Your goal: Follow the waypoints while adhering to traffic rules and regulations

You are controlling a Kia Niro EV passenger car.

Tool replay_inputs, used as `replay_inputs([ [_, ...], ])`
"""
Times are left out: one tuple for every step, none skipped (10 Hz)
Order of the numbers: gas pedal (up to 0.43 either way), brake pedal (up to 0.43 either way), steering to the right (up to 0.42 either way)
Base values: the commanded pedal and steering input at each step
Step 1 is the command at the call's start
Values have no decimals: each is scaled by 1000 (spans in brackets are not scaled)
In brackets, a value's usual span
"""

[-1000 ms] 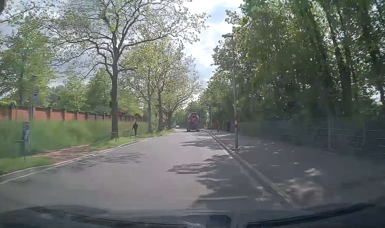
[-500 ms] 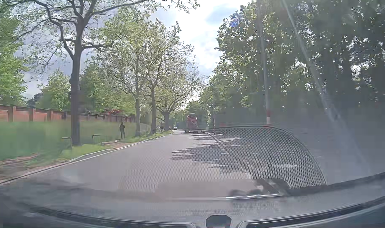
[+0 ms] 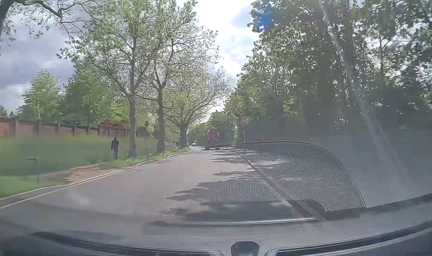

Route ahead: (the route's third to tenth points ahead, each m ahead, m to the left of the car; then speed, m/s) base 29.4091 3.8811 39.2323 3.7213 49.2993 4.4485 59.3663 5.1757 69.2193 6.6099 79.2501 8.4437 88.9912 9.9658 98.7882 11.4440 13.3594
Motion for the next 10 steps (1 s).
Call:
replay_inputs([
  [79,0,-2],
  [79,0,-1],
  [79,0,-1],
  [79,0,-2],
  [79,0,-2],
  [79,0,-2],
  [79,0,-2],
  [79,0,-2],
  [79,0,-1],
  [79,0,-1],
])
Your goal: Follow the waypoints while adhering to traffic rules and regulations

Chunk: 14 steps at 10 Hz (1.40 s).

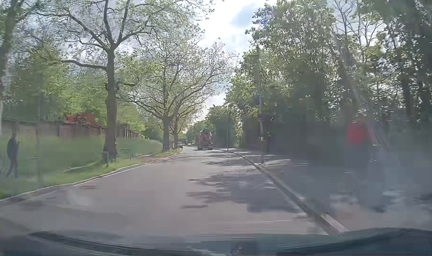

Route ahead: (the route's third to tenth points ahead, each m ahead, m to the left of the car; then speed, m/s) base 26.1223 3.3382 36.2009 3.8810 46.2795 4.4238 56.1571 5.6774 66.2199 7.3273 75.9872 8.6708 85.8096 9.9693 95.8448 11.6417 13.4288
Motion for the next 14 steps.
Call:
replay_inputs([
  [79,0,-1],
  [79,0,-1],
  [79,0,-1],
  [79,0,-1],
  [79,0,-1],
  [79,0,-2],
  [79,0,-3],
  [79,0,-5],
  [79,0,-7],
  [79,0,-10],
  [79,0,-10],
  [79,0,-10],
  [79,0,-11],
  [79,0,-10],
])
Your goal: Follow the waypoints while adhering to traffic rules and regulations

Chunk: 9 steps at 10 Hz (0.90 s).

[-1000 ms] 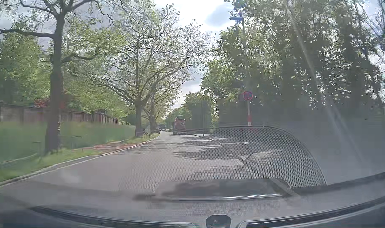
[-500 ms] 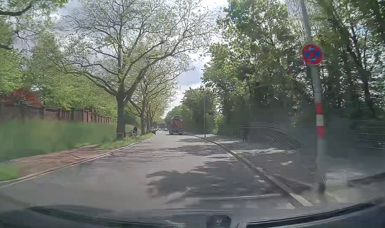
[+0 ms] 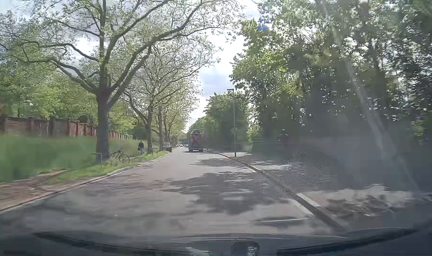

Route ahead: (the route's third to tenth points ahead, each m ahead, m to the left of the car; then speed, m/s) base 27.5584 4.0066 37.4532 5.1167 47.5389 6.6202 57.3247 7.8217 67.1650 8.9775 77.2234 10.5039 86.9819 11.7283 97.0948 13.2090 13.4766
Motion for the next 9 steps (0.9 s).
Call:
replay_inputs([
  [79,0,-11],
  [79,0,-11],
  [79,0,-12],
  [79,0,-12],
  [79,0,-12],
  [79,0,-14],
  [79,0,-15],
  [79,0,-17],
  [79,0,-21],
])
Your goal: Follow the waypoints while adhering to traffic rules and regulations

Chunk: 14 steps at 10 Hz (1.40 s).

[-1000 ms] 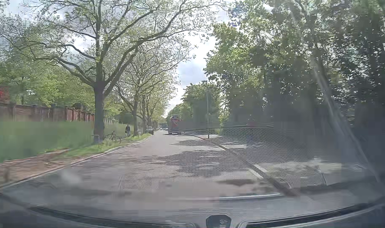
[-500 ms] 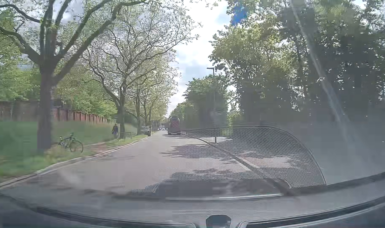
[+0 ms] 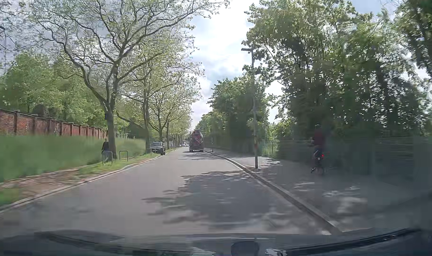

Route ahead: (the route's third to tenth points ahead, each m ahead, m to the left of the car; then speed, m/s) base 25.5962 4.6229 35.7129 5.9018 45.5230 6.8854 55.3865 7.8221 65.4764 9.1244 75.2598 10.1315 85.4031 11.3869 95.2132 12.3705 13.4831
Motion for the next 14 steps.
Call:
replay_inputs([
  [79,0,-21],
  [79,0,-21],
  [79,0,-21],
  [67,0,-21],
  [67,0,-22],
  [59,0,-22],
  [59,0,-22],
  [59,0,-22],
  [59,0,-22],
  [59,0,-22],
  [59,0,-22],
  [59,0,-22],
  [59,0,-22],
  [59,0,-22],
])
